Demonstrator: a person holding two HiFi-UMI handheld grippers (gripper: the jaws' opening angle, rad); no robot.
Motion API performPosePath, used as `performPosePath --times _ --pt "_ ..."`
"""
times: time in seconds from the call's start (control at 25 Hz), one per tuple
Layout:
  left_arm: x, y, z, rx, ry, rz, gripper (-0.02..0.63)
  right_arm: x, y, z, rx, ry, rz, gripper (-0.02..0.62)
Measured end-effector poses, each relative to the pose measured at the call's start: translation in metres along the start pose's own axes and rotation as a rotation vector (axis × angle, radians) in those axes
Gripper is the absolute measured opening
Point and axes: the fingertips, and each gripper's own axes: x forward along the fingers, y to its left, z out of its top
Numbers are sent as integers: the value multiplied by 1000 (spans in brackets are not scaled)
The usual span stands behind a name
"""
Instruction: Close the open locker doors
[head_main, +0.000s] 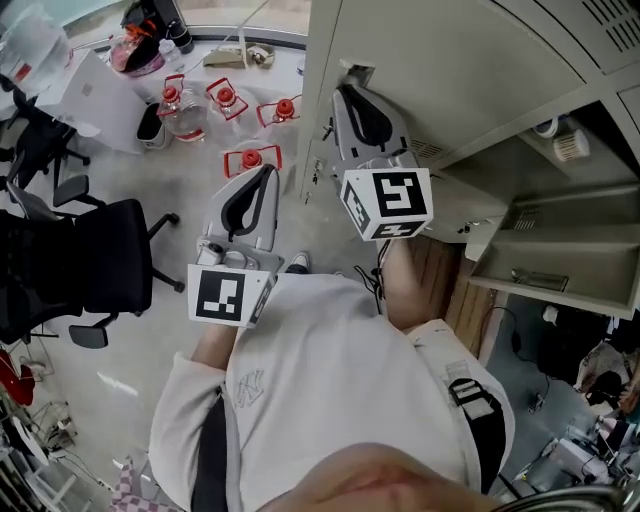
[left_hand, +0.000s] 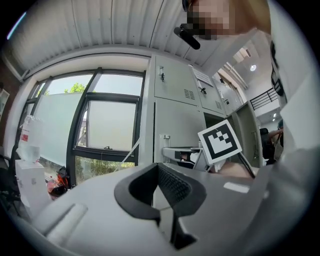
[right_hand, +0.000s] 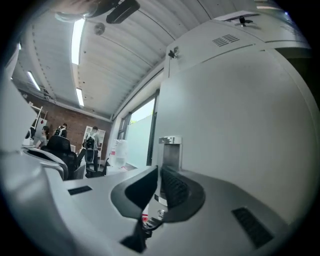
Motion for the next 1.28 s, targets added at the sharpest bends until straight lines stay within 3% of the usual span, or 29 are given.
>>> performPosePath --times 0.36,0.8,1.12,1.28 --pt "7 17 -2 -17 0 -17 2 24 -21 -3 29 12 -53 27" --pt "5 18 3 1 -40 -32 2 15 -23 2 52 7 -87 28" --pt "10 -12 9 -3 -53 -102 2 -59 -13 23 85 -52 -88 26" --pt "21 -56 11 -5 -54 -210 2 -119 -24 24 114 -51 -148 26"
